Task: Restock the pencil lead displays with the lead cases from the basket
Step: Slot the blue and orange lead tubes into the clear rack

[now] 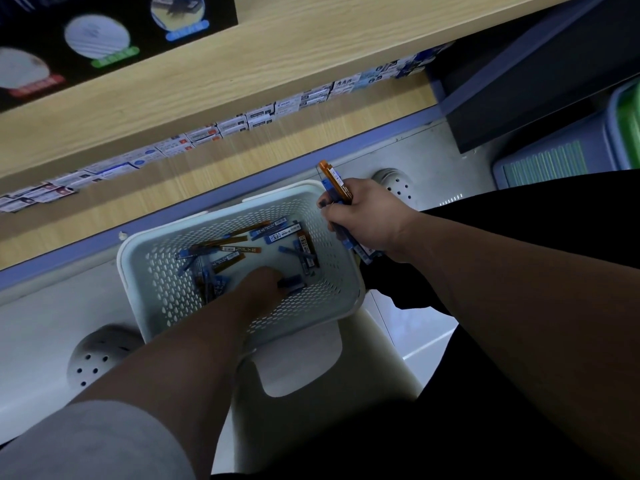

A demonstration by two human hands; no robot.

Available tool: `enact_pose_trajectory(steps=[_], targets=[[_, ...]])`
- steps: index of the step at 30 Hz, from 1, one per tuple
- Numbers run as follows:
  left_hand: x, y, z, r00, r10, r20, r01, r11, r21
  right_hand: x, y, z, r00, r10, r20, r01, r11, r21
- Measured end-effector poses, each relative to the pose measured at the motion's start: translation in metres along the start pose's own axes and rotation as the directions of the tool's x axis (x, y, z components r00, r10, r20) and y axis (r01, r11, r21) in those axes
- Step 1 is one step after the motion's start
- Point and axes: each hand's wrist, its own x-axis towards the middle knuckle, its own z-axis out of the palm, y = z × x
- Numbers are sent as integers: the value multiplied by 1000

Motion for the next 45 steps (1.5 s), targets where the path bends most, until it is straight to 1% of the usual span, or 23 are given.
enact_pose_trajectory(steps=[5,12,16,22,26,29,33,35,37,39,41,43,45], targets=[[-3,1,-4,999,22,47,-23,999,27,0,-1,1,1000,-3,0,3,1000,-8],[-1,12,-10,979,-16,204,-1,996,85,0,-2,1,1000,-9,0,9,1000,-20],[-3,14,-16,964,9,265,-37,994,101,1,-1,1,1000,3,-2,-3,1000,12],[-5,18,-26,937,32,348,-99,980,175,2,2,2,1000,2,-9,-2,1000,26],[-7,18,-26,936,43,350,-115,976,187,3,3,3,1000,-5,-16,5,1000,25],[-10,16,-25,952,42,305,-97,981,169,2,3,3,1000,-16,-20,17,1000,9],[-23,17,-45,969,32,246,-41,999,31,1,1,1,1000,-23,-4,23,1000,3],[-34,18,-60,972,29,235,10,987,-161,1,-1,1,1000,-25,2,25,1000,-14],[-50,19,-77,970,24,240,67,929,-364,-2,-5,1,999,-32,14,32,999,-40],[-68,19,-94,970,45,237,68,891,-449,-8,-12,2,998,-47,28,48,998,-39],[-90,27,-111,967,106,232,36,843,-536,-17,-23,4,997,-71,37,72,997,-7],[-116,40,-127,965,170,197,-1,759,-651,-27,-39,6,994,-98,39,97,995,22],[-143,52,-142,962,227,152,-30,642,-766,-40,-58,7,990,-138,34,137,990,38]])
